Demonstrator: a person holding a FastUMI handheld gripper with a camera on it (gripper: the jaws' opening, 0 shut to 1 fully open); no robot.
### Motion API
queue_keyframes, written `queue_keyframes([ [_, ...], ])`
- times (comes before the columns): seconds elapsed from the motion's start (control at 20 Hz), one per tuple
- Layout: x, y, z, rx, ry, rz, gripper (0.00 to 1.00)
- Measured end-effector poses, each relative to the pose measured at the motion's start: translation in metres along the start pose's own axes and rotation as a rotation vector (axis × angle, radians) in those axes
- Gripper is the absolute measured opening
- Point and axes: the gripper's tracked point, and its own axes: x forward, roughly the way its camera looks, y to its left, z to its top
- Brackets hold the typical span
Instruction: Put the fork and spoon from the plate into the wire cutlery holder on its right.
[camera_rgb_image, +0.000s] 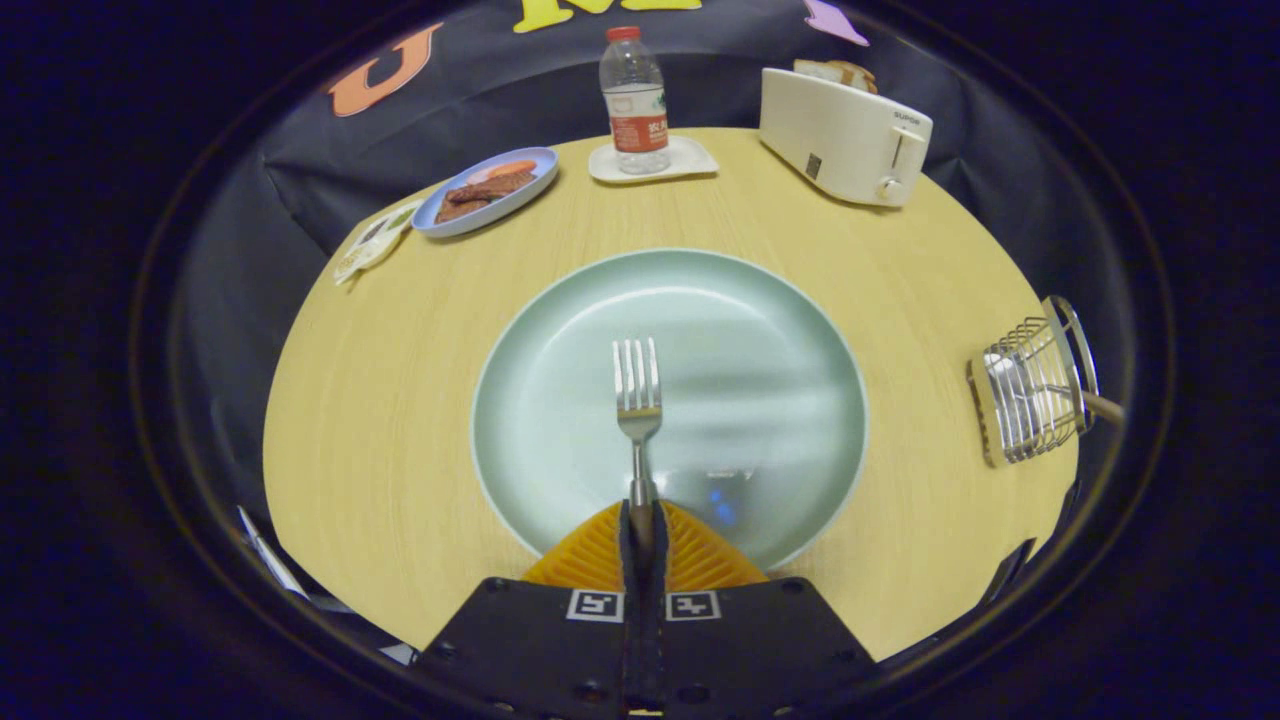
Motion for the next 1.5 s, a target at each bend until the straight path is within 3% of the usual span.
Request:
queue_keyframes([
  [0.5,-0.082,-0.044,0.042,0.033,0.045,0.083,0.01],
  [1.0,-0.175,-0.199,0.089,-0.075,0.007,0.002,0.00],
  [1.5,-0.160,-0.280,0.066,-0.039,0.213,-0.006,0.01],
])
